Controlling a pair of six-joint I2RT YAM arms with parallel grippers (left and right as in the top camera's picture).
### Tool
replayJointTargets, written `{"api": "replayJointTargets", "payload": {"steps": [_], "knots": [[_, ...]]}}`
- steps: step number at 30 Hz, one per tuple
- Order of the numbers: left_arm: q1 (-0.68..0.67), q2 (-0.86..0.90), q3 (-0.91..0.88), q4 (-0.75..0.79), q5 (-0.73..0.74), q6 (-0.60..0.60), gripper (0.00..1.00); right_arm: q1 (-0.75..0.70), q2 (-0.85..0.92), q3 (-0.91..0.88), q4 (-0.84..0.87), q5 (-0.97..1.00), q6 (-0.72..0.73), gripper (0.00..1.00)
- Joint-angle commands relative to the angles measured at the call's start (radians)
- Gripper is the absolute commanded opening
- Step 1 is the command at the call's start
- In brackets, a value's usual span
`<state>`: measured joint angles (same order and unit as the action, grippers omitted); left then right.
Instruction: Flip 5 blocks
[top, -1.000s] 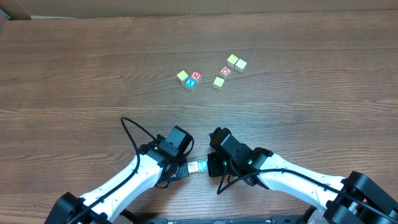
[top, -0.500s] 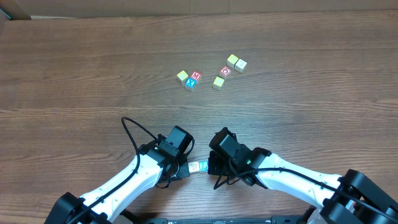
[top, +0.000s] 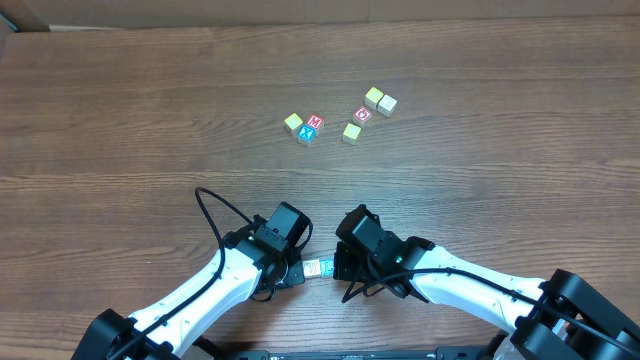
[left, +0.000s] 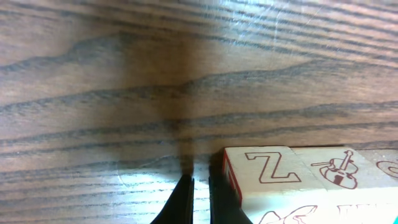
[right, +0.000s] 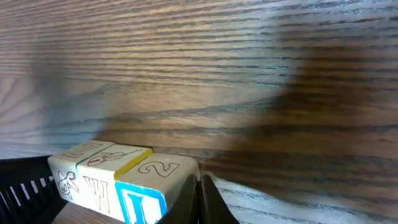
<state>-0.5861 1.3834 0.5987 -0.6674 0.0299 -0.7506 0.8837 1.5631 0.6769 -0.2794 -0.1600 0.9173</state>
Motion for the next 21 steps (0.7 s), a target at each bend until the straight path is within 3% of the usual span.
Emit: {"api": "replayJointTargets", "payload": {"steps": [1, 21], "knots": [[0.004, 0.008, 0.001, 0.026, 0.015, 0.017, 0.04, 0.002, 0.006, 0.024, 0.013, -0.034, 0.011, 0.04], [0.004, 0.013, 0.001, 0.135, -0.016, 0.065, 0.04, 0.004, 0.006, 0.024, 0.013, -0.071, 0.060, 0.04]]}}
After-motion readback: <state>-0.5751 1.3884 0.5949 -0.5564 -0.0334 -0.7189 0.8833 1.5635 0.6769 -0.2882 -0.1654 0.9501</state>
